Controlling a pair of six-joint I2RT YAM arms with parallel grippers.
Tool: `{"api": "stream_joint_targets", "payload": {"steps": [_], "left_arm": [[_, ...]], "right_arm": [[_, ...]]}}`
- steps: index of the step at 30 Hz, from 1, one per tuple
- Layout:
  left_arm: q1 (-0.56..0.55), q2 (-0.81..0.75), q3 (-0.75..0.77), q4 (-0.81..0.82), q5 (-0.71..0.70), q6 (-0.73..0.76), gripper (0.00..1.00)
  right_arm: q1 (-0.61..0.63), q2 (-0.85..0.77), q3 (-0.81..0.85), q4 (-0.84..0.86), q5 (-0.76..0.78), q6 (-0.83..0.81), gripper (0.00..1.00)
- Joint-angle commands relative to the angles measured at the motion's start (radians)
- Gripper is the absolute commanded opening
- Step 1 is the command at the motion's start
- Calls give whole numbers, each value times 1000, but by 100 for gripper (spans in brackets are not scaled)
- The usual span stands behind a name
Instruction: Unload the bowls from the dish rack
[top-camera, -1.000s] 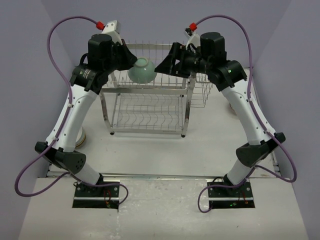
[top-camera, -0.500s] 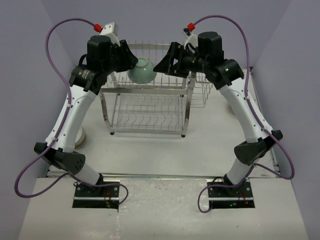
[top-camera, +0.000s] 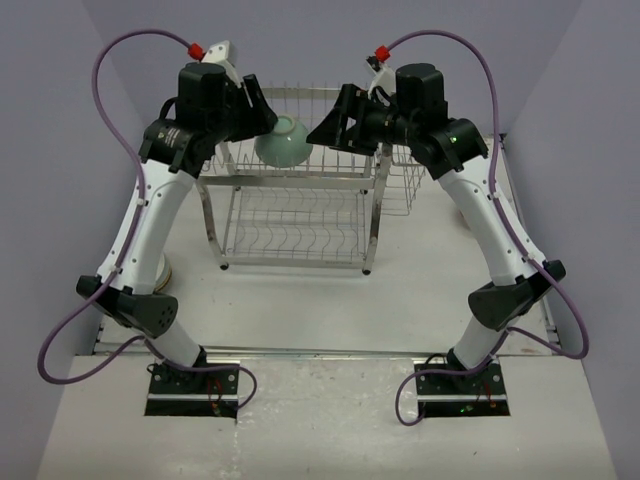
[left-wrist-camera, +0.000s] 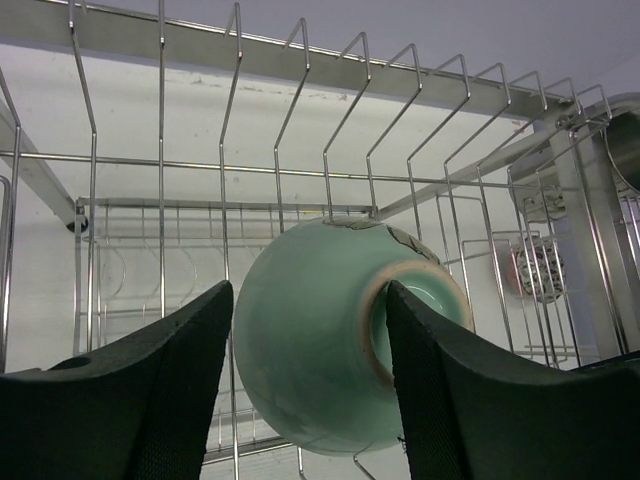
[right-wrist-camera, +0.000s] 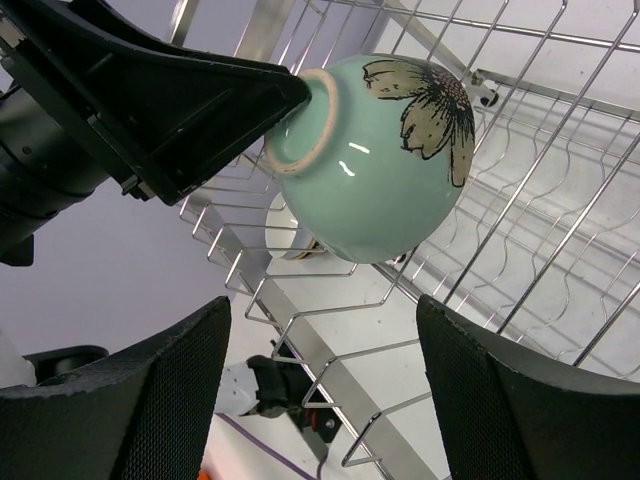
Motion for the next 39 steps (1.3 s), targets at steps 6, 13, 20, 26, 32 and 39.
{"api": "stream_joint_targets", "payload": {"steps": [6, 13, 20, 26, 32, 39], "left_arm": [[9, 127, 48, -330, 84, -65, 68], [9, 176, 96, -422, 109, -99, 68], [12, 132, -10, -435, 29, -110, 67], [13, 209, 40, -432, -3, -95, 62], [25, 252, 103, -406, -73, -78, 62], [24, 90, -7, -159, -92, -84, 64]], "right_arm": [[3, -48, 3, 18, -26, -20, 75], [2, -87, -51, 44, -26, -23, 75], [0, -96, -51, 45, -21, -27, 75], [-1, -88, -33, 44, -31, -23, 76], [0, -101, -51, 38, -31, -27, 76], [0, -99, -62, 36, -23, -30, 76]]}}
